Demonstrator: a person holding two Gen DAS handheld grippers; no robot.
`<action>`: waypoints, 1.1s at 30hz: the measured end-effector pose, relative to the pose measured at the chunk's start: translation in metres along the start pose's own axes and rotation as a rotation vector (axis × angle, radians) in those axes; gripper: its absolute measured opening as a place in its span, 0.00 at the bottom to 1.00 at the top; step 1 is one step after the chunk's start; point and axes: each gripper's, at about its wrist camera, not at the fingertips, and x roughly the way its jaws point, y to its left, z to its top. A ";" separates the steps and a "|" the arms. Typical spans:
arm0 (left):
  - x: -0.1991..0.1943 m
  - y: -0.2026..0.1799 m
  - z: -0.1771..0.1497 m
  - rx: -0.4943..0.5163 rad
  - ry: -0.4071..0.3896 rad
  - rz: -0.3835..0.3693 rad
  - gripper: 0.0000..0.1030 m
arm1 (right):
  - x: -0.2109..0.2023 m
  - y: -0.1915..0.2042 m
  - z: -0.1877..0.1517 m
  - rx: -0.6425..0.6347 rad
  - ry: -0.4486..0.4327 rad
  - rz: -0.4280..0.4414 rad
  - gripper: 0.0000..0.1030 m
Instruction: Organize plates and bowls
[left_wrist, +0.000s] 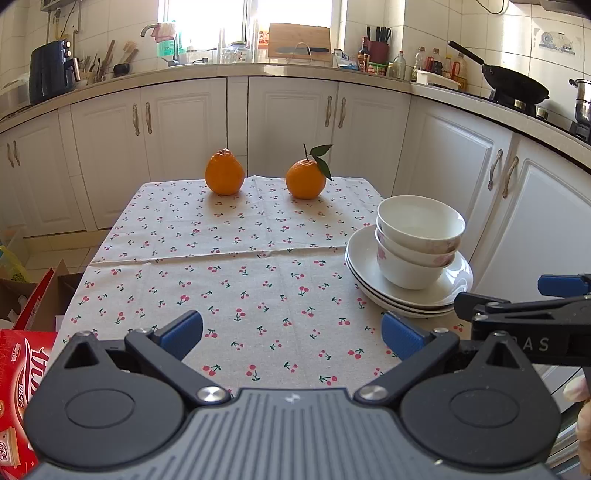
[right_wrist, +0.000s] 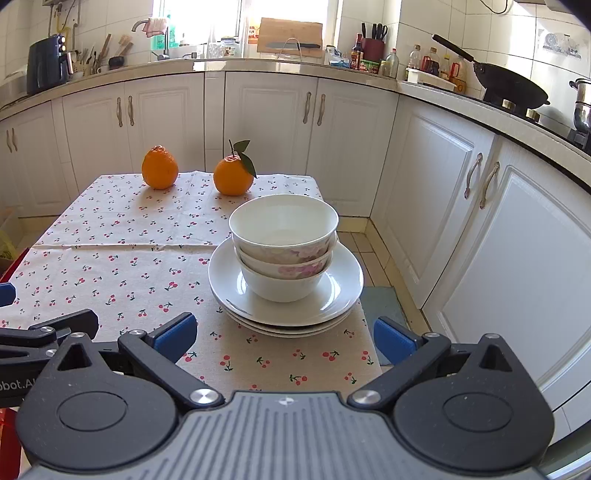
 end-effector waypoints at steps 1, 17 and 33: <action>0.000 0.000 0.000 0.000 0.000 0.000 0.99 | 0.000 0.000 0.000 0.000 -0.001 0.000 1.00; 0.000 0.000 0.000 -0.002 0.002 -0.001 0.99 | 0.000 0.000 0.000 -0.006 -0.001 -0.004 1.00; 0.000 0.000 -0.001 -0.004 0.006 -0.003 0.99 | 0.000 0.000 0.000 -0.016 -0.004 -0.010 1.00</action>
